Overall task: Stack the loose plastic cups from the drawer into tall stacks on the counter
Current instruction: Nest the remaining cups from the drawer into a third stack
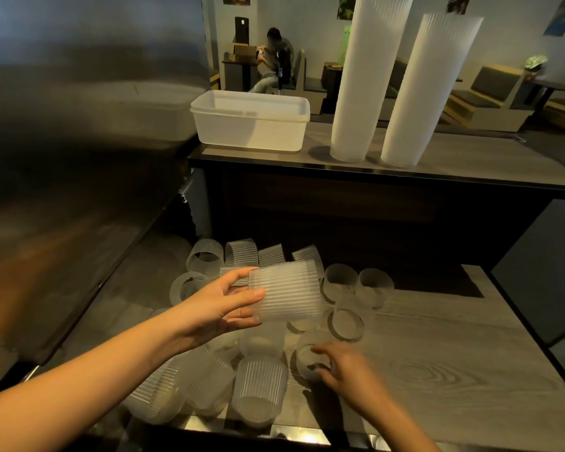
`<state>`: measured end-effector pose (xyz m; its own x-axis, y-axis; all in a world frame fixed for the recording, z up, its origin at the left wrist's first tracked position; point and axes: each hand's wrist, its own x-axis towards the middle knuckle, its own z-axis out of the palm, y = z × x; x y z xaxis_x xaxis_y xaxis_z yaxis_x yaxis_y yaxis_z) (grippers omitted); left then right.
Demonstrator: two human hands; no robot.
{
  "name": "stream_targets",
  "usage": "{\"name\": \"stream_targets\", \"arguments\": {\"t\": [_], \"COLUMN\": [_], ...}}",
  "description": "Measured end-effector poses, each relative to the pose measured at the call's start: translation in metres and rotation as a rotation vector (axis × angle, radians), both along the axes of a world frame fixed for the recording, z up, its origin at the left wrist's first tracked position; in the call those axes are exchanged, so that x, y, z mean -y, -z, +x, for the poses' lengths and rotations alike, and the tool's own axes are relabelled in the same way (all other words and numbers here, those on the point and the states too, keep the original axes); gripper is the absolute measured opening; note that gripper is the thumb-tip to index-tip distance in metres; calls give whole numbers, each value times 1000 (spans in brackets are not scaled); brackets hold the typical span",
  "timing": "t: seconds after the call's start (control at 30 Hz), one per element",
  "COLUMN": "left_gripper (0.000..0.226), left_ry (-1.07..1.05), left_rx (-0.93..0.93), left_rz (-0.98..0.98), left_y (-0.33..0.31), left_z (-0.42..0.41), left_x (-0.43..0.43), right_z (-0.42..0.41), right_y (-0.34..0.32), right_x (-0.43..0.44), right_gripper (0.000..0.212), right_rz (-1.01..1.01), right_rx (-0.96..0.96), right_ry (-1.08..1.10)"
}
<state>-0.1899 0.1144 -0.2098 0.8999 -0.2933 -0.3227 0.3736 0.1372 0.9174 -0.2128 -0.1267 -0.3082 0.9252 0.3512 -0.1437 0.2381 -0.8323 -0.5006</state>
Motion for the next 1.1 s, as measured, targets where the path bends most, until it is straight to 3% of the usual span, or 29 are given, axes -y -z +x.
{"name": "stream_targets", "arguments": {"t": [0.13,0.27,0.33,0.4,0.5,0.67,0.73,0.93,1.1], "left_gripper": [52,53,54,54,53,52,52,48,53], "left_ry": [-13,-25,-27,-26,-18,-15,-18,-19,-11], "left_rx": [12,15,18,22,26,27,24,11,18], "left_rz": [-17,-29,-33,-32,-37,-51,-51,-72,-30], "left_y": [-2,-2,-3,-3,-2,0,1,2,4], "left_z": [-1,0,0,1,2,2,3,3,4], "left_x": [-1,-2,-2,-2,-2,0,-1,-2,-3], "right_z": [-1,4,5,5,6,1,-1,-2,-1], "right_y": [21,26,14,-6,-39,-75,-80,-86,-86], "right_x": [-3,1,3,4,8,5,-1,-13,-20], "right_gripper": [30,27,18,19,16,30,43,20,23], "right_rz": [-150,-91,106,438,815,1128,1162,1105,1066], "right_rx": [95,90,10,-92,-30,-16,-36,13,35], "right_ry": [-47,18,139,297,457,400,378,352,332]}}
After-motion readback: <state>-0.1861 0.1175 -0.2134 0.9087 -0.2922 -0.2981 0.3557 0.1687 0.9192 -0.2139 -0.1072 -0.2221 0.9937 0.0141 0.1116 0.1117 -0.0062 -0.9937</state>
